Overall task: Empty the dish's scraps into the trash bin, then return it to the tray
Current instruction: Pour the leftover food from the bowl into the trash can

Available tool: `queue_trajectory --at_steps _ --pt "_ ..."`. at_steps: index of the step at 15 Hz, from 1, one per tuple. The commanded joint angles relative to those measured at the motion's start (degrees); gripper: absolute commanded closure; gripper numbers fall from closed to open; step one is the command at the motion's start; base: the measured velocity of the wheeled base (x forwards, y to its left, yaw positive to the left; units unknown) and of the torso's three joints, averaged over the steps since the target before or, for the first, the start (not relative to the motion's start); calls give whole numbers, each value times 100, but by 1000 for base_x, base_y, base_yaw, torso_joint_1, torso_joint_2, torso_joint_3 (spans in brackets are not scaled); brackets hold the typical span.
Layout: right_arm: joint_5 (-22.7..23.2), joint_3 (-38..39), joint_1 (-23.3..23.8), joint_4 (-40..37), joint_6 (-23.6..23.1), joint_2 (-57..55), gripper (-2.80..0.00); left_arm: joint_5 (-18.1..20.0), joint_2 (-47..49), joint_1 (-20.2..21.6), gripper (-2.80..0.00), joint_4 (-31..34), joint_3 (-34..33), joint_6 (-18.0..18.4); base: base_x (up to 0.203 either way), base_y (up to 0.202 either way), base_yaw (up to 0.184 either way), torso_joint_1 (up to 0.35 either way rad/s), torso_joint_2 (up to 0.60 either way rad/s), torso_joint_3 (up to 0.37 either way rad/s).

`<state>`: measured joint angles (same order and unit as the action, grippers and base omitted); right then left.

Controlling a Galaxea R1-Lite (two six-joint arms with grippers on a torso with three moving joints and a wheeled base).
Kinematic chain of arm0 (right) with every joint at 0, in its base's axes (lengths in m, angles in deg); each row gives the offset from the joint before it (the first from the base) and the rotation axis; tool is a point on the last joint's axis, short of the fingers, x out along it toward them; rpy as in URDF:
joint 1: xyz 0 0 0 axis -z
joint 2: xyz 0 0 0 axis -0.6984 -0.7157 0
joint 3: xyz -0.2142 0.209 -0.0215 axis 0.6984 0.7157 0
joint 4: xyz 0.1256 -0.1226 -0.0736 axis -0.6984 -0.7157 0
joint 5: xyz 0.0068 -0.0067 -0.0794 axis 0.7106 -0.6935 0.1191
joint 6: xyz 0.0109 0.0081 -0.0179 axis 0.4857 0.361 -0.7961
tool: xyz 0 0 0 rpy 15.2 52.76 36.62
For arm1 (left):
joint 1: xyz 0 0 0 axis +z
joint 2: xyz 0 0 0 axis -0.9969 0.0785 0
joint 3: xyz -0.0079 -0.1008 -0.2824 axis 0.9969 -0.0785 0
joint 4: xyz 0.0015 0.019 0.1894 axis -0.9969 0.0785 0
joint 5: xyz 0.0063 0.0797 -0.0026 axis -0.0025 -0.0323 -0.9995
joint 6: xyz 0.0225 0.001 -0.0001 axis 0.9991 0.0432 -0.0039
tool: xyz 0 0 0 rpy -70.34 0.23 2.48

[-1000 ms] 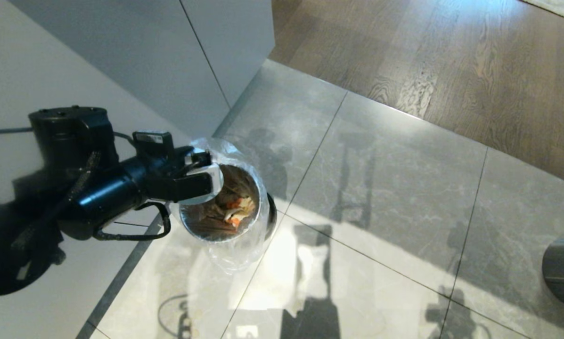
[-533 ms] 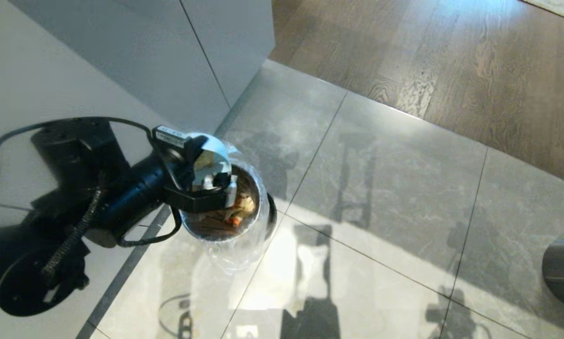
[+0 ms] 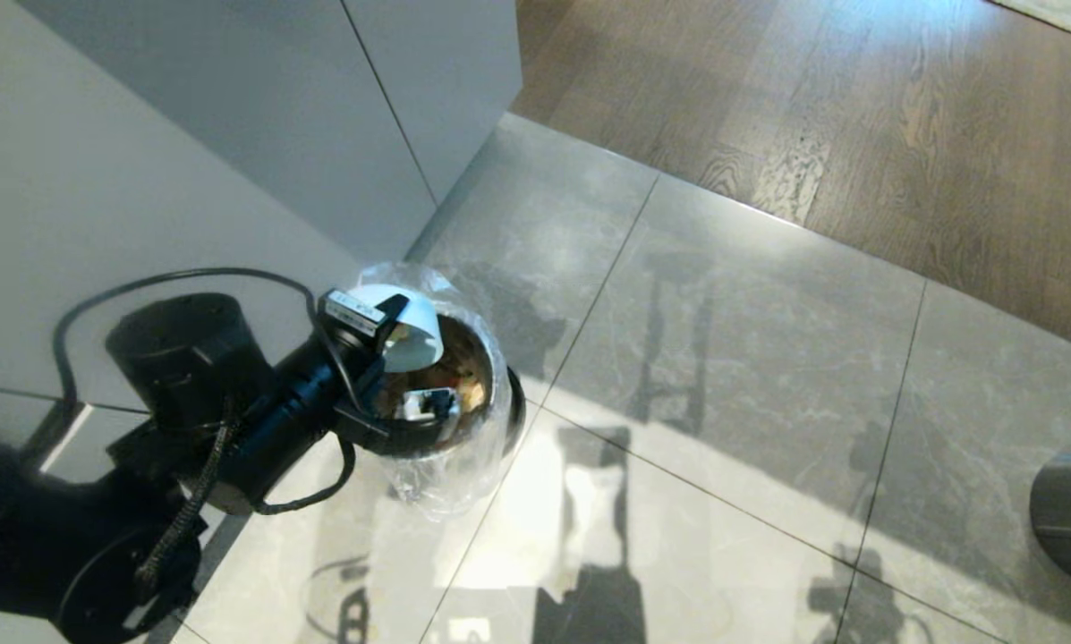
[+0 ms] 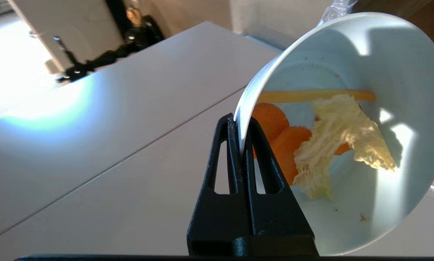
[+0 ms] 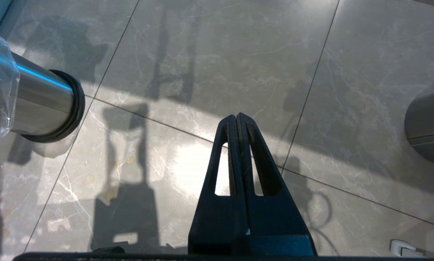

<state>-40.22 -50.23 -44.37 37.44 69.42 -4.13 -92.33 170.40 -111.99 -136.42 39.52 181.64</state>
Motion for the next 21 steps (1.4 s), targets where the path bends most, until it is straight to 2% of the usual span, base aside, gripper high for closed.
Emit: queue_trajectory --at_steps 1,4,6,10,13,15,17,21 --pt "1 -4 -1 2 0 2 0 -9 267 24 0 -659 -256 243 0 0 0 0 0 0" --pt "1 0 -1 2 0 2 0 -9 524 54 0 -1398 -397 700 0 0 0 0 0 0" --pt "1 0 -1 2 0 2 0 -9 711 65 0 -1623 -537 758 0 0 0 0 0 0" --pt "1 0 -1 2 0 2 0 8 944 26 0 -1628 -515 776 0 0 0 0 0 0" --pt "1 0 -1 2 0 2 0 17 1001 -49 0 -1628 -356 1356 0 0 0 0 0 0" --pt "1 0 -1 2 0 2 0 17 954 -82 0 -1628 -155 2048 0 0 0 0 0 0" --pt "1 0 -1 2 0 2 0 32 779 -96 0 -1628 47 2303 0 0 0 0 0 0" --pt "1 0 -1 2 0 2 0 15 583 -167 0 -1628 -81 2399 0 0 0 0 0 0"
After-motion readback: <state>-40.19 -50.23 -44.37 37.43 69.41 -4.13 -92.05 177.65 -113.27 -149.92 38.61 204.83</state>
